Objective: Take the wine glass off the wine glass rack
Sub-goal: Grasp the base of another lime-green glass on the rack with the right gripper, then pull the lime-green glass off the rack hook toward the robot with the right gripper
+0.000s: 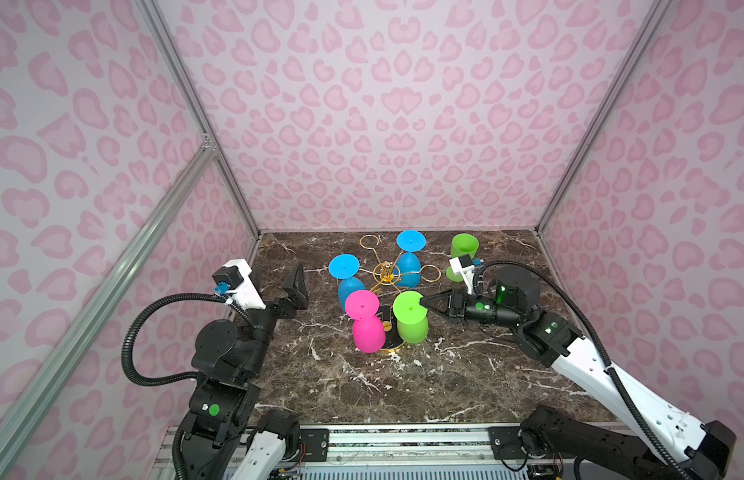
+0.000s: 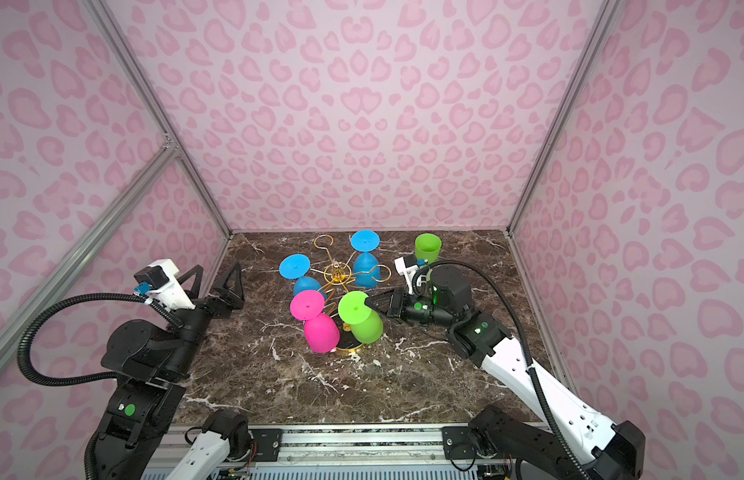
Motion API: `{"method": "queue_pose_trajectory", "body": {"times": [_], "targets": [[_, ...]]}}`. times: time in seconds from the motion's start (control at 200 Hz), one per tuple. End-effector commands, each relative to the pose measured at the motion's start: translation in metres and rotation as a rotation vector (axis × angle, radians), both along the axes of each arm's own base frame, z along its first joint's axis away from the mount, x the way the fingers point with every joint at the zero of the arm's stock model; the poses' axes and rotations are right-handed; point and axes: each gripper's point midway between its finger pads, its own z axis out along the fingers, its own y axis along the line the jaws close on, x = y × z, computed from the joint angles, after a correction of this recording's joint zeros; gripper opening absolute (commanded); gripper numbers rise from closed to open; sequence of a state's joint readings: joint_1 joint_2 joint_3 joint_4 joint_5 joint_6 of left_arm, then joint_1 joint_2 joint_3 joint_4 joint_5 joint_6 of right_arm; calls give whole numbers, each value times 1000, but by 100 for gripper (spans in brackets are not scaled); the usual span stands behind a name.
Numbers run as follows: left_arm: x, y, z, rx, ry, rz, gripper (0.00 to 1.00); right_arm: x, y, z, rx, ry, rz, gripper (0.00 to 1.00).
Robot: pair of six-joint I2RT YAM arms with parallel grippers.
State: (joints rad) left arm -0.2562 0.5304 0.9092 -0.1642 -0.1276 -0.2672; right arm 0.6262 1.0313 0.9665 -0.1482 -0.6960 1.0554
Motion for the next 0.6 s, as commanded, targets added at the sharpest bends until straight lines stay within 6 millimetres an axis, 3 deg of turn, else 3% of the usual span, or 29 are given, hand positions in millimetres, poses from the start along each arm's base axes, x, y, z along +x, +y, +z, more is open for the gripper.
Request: {"method": "queue_pose_trajectory", "body": {"times": [0.0, 0.595], "targets": [[-2, 2, 4, 1, -19, 7, 99, 3, 0, 5, 16, -10, -12, 0], [-3, 1, 5, -4, -26, 3, 99, 9, 1, 28, 90, -8, -46, 0]]}}
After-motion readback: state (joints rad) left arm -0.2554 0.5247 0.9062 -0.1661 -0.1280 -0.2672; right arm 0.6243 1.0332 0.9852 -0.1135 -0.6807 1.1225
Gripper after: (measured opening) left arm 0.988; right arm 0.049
